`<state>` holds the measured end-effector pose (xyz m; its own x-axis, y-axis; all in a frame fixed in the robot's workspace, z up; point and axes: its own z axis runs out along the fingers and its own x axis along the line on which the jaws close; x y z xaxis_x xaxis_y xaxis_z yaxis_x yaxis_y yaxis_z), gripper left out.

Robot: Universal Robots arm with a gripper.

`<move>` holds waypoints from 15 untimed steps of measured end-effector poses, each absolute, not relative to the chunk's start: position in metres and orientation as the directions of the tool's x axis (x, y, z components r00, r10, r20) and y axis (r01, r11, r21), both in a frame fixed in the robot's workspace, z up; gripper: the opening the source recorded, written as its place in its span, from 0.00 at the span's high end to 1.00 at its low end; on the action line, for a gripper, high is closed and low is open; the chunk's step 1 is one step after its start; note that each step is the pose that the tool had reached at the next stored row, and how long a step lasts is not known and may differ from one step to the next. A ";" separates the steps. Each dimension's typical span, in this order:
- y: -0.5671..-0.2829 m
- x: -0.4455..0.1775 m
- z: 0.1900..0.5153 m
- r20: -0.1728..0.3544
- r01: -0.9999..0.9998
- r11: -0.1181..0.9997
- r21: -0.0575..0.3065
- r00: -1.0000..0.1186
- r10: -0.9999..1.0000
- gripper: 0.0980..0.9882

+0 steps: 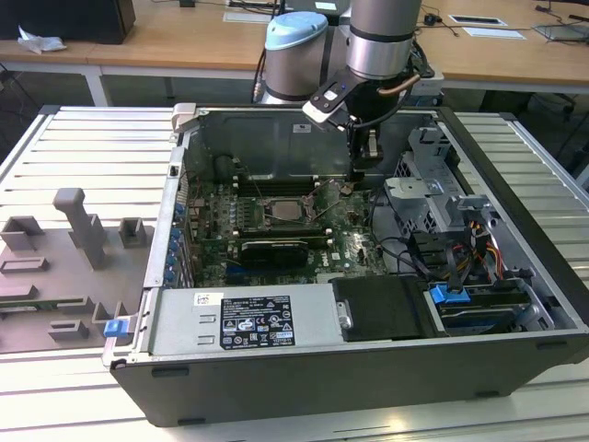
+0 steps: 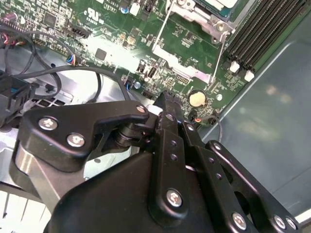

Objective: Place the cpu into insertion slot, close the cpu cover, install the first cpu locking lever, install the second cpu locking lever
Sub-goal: 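Close the cpu cover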

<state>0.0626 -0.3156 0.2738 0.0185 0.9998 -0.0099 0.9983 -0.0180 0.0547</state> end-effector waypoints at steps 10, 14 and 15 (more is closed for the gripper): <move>-0.316 0.063 0.266 -0.011 0.998 -0.018 0.055 0.019 1.000 0.99; -0.316 0.063 0.264 -0.011 0.998 -0.018 0.055 0.019 1.000 0.99; -0.316 0.063 0.264 -0.011 0.998 -0.018 0.055 0.019 1.000 0.99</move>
